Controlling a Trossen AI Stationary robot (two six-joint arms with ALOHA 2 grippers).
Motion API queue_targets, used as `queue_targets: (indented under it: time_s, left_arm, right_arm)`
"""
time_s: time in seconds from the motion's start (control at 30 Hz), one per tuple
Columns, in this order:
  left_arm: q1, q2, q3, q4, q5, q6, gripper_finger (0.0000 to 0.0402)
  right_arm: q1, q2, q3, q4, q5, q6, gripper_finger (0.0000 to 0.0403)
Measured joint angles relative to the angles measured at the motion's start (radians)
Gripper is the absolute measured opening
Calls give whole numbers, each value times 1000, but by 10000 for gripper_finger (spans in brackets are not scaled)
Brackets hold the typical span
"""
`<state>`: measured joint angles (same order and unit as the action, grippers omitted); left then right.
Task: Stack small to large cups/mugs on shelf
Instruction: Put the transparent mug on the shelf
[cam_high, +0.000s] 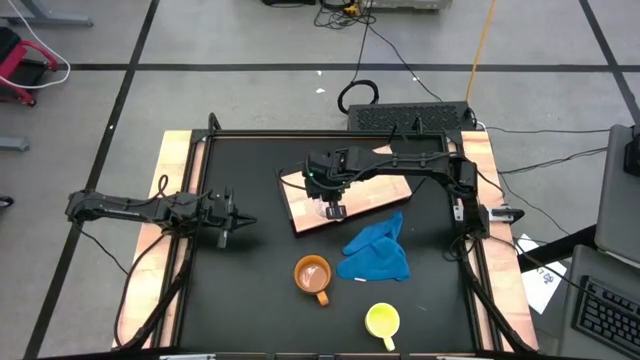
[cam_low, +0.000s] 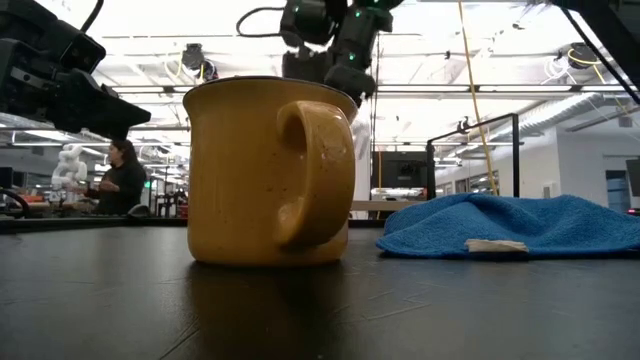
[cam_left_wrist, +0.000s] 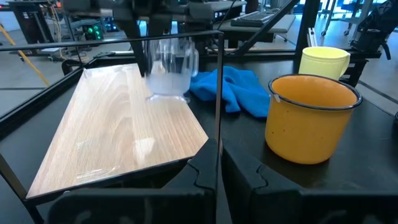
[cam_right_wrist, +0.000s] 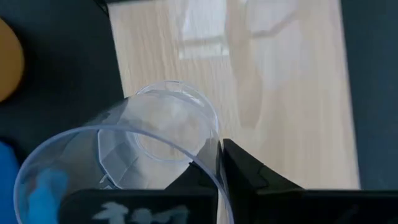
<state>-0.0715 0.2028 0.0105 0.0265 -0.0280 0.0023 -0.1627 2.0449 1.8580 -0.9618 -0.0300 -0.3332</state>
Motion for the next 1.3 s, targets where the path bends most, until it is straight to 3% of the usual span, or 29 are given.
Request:
queue_targets:
  time_s: [1.03,1.3]
  left_arm:
    - [0,0,0,0,0,0,24]
    - [0,0,0,0,0,0,24]
  right_arm:
    - [-61,46,1,-43,-4,79,1]
    - [-59,44,-1,-30,2,60,39]
